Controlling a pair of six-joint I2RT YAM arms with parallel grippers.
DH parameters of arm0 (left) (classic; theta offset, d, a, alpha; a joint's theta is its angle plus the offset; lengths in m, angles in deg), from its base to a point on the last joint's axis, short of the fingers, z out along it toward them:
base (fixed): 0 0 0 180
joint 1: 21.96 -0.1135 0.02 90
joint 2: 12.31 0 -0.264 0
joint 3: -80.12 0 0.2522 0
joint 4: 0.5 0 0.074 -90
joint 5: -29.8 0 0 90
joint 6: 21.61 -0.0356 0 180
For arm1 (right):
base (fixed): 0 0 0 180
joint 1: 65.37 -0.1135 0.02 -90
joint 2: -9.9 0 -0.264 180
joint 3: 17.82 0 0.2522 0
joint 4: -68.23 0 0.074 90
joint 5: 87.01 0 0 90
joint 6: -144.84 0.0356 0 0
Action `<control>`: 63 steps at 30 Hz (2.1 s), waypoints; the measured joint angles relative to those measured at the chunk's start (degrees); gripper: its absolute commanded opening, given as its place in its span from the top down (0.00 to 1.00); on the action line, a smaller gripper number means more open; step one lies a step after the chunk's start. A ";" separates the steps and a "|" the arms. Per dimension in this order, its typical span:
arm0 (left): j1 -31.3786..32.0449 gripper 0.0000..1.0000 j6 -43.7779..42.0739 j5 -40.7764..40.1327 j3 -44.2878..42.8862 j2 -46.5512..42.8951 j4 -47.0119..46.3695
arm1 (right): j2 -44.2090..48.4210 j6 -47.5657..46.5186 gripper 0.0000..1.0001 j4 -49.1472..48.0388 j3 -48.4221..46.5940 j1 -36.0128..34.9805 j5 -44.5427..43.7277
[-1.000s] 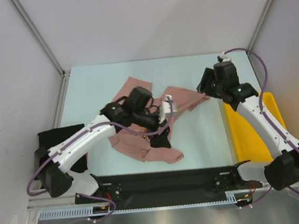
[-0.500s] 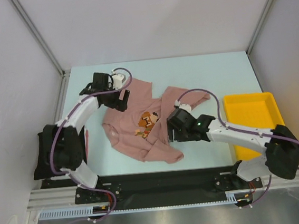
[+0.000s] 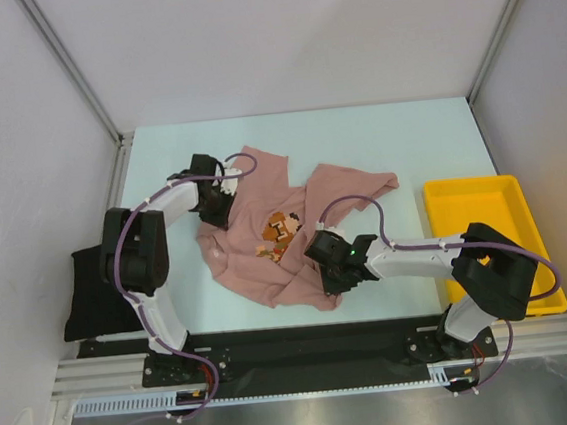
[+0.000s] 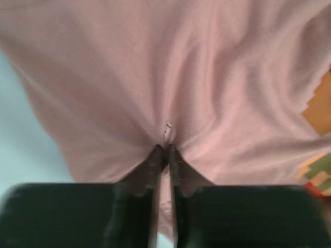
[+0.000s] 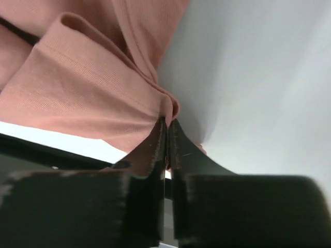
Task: Fold and stack the t-shirts
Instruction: Flatten the tshirt out
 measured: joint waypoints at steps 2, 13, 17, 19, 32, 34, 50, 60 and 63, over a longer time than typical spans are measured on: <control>-0.04 1.00 -0.94 1.44 1.79 -0.37 0.00 | 0.02 0.79 1.00 -0.50 0.24 0.44 0.26; 4.63 1.00 -13.16 13.75 14.32 -12.46 12.13 | -2.73 -7.87 1.00 2.93 -6.25 22.05 -1.68; 17.84 0.99 -20.90 20.06 17.84 -18.97 18.47 | -14.05 -13.73 1.00 3.87 -24.37 26.18 -2.82; 25.79 0.99 -22.97 23.17 18.18 -21.99 19.91 | -20.90 -15.78 1.00 4.66 -35.23 26.18 -2.78; 45.05 0.10 -18.45 34.16 6.99 -22.49 10.51 | -36.04 -17.35 0.47 12.70 -63.10 30.01 -2.36; 44.30 0.09 -18.34 34.64 6.69 -23.30 9.42 | -33.48 -17.27 0.45 12.76 -60.89 33.09 -2.23; 10.25 0.09 -2.58 30.77 6.88 -29.92 -4.79 | 17.25 -0.15 0.00 8.22 -5.35 13.49 -8.92; 1.18 0.07 3.10 21.09 7.65 -30.51 -5.01 | -1.18 6.95 0.58 5.46 -3.04 2.51 -8.63; -0.83 0.07 3.32 19.85 8.24 -31.50 -4.42 | -3.45 6.73 1.00 5.79 -5.27 2.82 -8.83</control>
